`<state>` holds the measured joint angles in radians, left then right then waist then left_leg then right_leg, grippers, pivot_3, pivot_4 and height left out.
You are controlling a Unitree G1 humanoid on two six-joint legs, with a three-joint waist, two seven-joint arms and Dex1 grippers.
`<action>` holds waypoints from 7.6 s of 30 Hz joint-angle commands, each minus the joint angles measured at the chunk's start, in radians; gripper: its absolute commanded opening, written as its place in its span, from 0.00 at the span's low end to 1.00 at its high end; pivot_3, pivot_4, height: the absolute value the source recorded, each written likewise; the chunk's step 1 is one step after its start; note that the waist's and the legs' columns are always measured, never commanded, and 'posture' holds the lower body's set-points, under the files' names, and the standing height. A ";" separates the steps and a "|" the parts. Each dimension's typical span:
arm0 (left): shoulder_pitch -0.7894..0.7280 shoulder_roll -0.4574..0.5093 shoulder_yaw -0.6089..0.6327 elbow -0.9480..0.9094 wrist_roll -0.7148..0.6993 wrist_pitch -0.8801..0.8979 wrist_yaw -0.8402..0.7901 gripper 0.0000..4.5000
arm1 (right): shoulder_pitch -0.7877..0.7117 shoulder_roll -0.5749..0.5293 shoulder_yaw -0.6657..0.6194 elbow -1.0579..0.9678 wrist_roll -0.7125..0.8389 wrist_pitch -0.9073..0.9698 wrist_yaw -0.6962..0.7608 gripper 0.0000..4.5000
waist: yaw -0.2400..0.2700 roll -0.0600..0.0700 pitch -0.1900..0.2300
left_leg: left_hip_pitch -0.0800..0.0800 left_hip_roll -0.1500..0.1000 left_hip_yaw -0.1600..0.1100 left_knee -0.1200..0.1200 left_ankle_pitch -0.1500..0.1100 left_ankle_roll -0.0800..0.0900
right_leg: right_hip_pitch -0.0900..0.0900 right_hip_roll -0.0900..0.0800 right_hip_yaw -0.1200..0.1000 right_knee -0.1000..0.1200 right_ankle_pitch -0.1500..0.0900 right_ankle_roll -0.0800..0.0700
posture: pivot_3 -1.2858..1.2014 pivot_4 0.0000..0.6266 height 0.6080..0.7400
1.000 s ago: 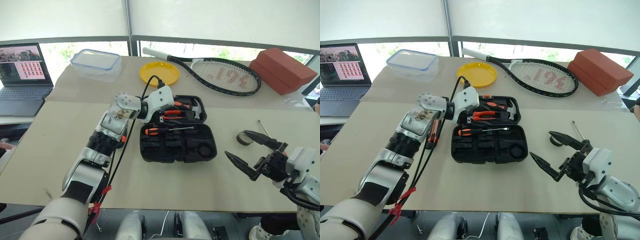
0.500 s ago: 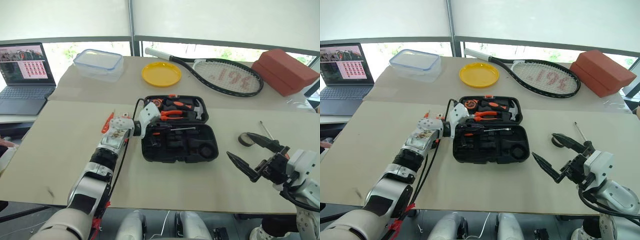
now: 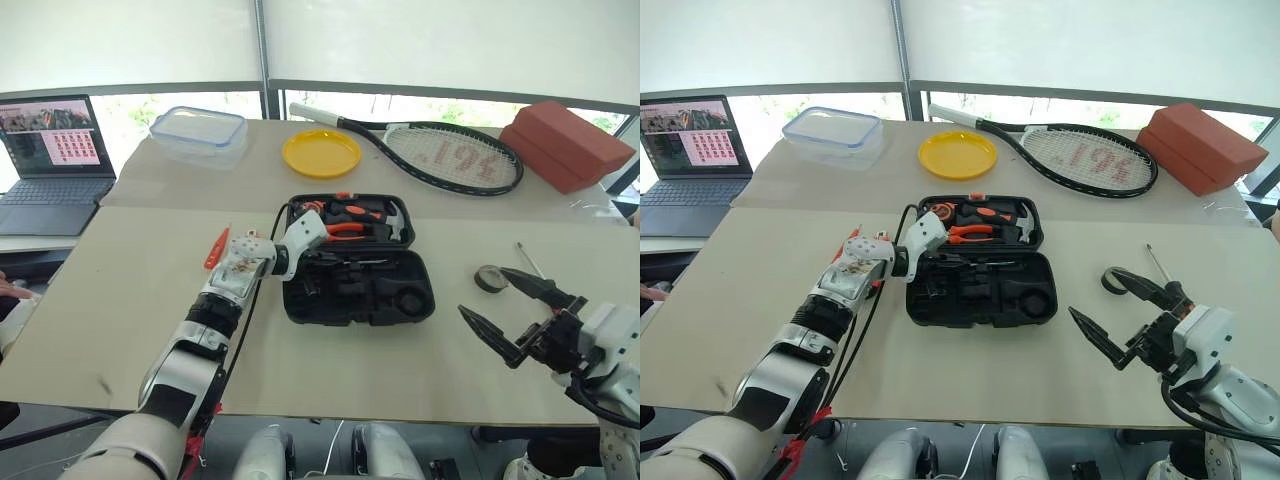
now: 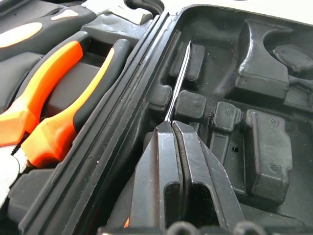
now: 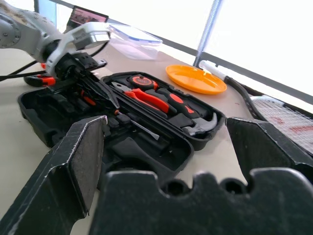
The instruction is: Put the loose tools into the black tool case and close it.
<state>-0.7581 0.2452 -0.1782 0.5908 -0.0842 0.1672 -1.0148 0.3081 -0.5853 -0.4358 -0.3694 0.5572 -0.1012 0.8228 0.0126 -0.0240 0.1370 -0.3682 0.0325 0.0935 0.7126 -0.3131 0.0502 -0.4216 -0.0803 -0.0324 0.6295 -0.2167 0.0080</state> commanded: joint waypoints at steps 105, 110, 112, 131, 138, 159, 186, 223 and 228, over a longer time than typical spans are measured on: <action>0.780 0.384 0.439 -0.789 -0.578 -0.029 -0.166 1.00 | -1.318 -0.100 0.693 0.736 -0.467 0.294 0.720 0.60 | -0.026 0.011 0.007 | -0.013 0.001 0.021 -0.007 0.007 -0.004 | -0.022 0.003 0.018 -0.004 0.008 0.005 | 0.52 0.24 1.00; 0.763 0.377 0.431 -0.784 -0.573 -0.029 -0.155 1.00 | -1.258 -0.034 0.595 0.774 -0.365 0.303 0.646 0.44 | -0.025 0.010 0.007 | -0.010 0.002 0.020 -0.007 0.007 -0.004 | -0.019 0.003 0.018 -0.005 0.008 0.005 | 0.52 0.24 1.00; 0.760 0.375 0.428 -0.784 -0.571 -0.029 -0.153 1.00 | -1.223 -0.010 0.586 0.778 -0.363 0.280 0.619 0.28 | -0.026 0.010 0.006 | -0.008 0.001 0.021 -0.007 0.007 -0.004 | -0.017 0.003 0.018 -0.005 0.008 0.005 | 0.52 0.24 1.00; 0.790 0.405 0.449 -0.809 -0.574 -0.010 -0.116 1.00 | -1.121 0.092 0.684 1.118 -0.577 -0.102 0.440 0.01 | -0.030 0.009 0.006 | -0.001 0.001 0.022 -0.007 0.007 -0.005 | -0.014 0.002 0.021 -0.002 0.009 0.004 | 0.52 0.24 1.00; 0.847 0.400 0.478 -0.846 -0.583 -0.002 -0.070 1.00 | -1.131 0.118 0.658 1.070 -0.518 -0.011 0.464 0.01 | -0.031 0.009 0.006 | 0.003 0.003 0.022 -0.007 0.006 -0.001 | -0.012 0.003 0.021 0.000 0.012 -0.002 | 0.52 0.24 1.00; 1.142 0.381 0.913 -0.823 -0.605 0.181 0.352 1.00 | -0.482 0.025 0.097 0.423 -0.028 -0.034 0.394 0.99 | -0.019 0.004 0.005 | 0.001 0.004 0.022 -0.016 0.005 -0.001 | -0.015 0.002 0.020 -0.005 0.009 -0.003 | 0.52 0.24 1.00; -0.032 0.365 0.186 -0.010 -0.228 0.752 0.629 0.91 | -0.583 0.026 0.209 0.233 0.051 0.089 0.297 1.00 | -0.007 -0.002 0.007 | 0.000 -0.001 0.021 -0.017 0.014 -0.013 | -0.016 0.004 0.019 -0.002 0.009 -0.002 | 0.52 0.24 1.00; -0.067 0.399 -0.311 -0.560 0.020 0.384 -0.106 0.10 | -0.618 -0.259 0.348 0.148 -0.031 0.407 0.297 1.00 | -0.001 -0.009 0.012 | -0.007 -0.003 0.020 -0.007 0.006 0.002 | -0.017 0.005 0.021 -0.004 0.008 0.003 | 0.52 0.24 1.00; -0.079 0.357 -0.347 -0.549 0.078 0.396 -0.098 0.10 | -0.557 -0.248 0.326 0.166 -0.038 0.359 0.314 1.00 | 0.002 -0.009 0.012 | -0.012 -0.002 0.019 -0.001 0.006 0.003 | -0.018 0.004 0.020 -0.005 0.008 0.006 | 0.52 0.24 1.00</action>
<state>-0.8189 0.6106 -0.5151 0.0500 -0.0348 0.5711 -1.1146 -0.2596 -0.8380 -0.0675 -0.2026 0.5132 0.2939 1.1287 0.0145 -0.0329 0.1486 -0.3804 0.0307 0.1129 0.7124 -0.3079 0.0536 -0.4392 -0.0770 -0.0128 0.6247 -0.2082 0.0145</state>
